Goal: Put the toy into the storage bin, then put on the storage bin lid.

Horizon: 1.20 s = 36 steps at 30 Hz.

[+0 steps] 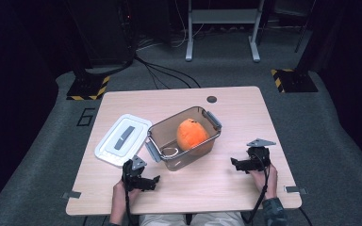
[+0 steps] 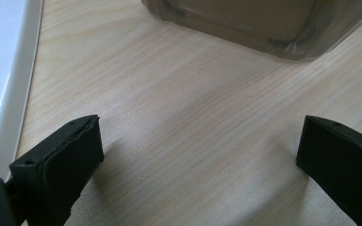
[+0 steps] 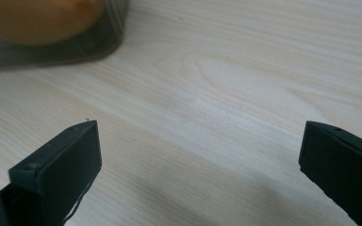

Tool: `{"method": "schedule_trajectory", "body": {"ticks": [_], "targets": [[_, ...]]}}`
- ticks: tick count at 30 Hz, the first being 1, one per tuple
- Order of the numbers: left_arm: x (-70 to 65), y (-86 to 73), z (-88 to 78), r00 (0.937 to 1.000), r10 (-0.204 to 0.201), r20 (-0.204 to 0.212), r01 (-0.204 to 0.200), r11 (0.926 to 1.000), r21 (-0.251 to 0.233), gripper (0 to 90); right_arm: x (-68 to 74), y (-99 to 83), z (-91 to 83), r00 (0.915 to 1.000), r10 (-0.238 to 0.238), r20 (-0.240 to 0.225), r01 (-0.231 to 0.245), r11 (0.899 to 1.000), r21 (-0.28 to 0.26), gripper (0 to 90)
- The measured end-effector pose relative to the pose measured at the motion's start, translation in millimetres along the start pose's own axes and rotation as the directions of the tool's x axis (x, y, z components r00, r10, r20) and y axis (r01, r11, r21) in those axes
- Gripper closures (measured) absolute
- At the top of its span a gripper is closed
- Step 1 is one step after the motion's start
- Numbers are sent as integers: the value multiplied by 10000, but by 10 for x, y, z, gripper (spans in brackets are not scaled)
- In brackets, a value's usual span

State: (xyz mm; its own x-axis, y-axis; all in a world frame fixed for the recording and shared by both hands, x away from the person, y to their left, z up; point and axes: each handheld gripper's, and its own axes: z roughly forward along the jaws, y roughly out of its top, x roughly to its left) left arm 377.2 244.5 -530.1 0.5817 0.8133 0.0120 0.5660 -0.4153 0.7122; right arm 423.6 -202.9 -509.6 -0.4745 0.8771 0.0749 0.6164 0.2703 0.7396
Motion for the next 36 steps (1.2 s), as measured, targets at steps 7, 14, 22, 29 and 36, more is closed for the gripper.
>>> {"method": "schedule_trajectory", "body": {"ticks": [7, 14, 22, 29, 36], "targets": [[0, 0, -1, 10000, -2, 11, 2, 10000, 6, 7, -9, -125, 118, 9988, -212, 440, 190, 9986, 485, 0], [4, 3, -2, 10000, 6, 23, -6, 10000, 54, 6, 37, -132, 145, 9972, -551, 502, 530, 9977, 430, 0], [-20, 19, 13, 9994, -264, -206, 265, 9996, 59, 6, 43, -132, 145, 9971, -544, 539, 521, 9977, 423, 0], [38, 48, -65, 9993, -186, -325, 184, 9998, -58, 2, 39, -131, 148, 9968, -586, 543, 565, 9976, 392, 0], [259, 112, -272, 9978, -414, -518, 384, 9976, -578, 10, 40, -131, 149, 9968, -590, 543, 570, 9976, 390, 0]]}}
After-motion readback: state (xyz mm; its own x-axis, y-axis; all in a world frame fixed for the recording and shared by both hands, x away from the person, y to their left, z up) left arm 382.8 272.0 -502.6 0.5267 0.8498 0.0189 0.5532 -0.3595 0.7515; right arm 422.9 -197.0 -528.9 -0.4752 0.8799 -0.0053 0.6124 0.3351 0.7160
